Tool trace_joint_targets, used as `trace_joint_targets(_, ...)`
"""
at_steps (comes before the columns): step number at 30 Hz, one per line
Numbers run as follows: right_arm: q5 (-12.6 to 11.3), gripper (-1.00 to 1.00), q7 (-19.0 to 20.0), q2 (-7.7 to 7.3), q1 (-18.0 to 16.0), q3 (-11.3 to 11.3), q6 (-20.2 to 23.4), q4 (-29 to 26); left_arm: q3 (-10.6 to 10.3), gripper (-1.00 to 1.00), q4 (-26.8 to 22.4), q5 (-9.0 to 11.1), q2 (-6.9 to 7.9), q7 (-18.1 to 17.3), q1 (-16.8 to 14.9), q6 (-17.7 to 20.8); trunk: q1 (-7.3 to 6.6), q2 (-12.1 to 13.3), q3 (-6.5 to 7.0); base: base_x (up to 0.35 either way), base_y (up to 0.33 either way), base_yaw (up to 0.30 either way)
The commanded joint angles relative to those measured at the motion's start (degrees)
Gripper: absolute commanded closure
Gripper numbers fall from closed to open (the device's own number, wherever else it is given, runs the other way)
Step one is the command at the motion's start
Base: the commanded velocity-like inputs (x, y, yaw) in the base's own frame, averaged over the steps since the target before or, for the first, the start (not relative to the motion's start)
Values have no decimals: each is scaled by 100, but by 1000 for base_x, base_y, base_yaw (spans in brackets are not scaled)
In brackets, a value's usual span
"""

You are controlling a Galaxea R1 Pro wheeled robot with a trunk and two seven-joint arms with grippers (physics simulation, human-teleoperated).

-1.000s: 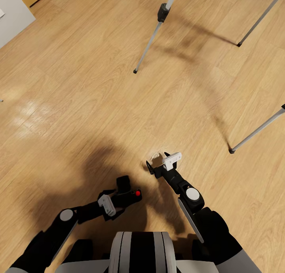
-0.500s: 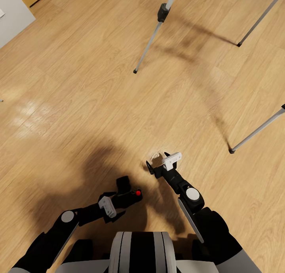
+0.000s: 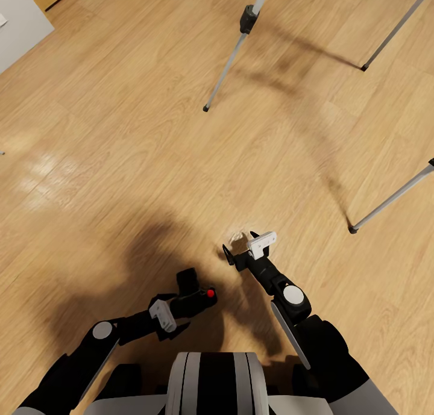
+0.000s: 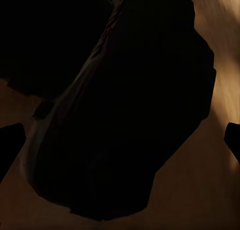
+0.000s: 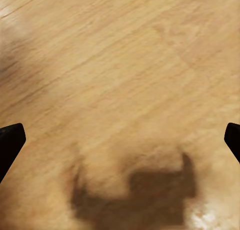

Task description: Attach the digital camera to the camera tripod in the bedroom.

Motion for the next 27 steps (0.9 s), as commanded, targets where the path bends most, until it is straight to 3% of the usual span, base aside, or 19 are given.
trace_joint_targets(1,3,-100,9,-4,-2,4,32,-9,-4,-100,-6,-49,4,0,-2,-30,-1,-1,-3,0,0,0)
trace_joint_targets(27,2,-100,9,-4,-2,4,31,-9,5,-100,21,-49,-6,15,-3,-38,-1,-1,-3,0,0,0)
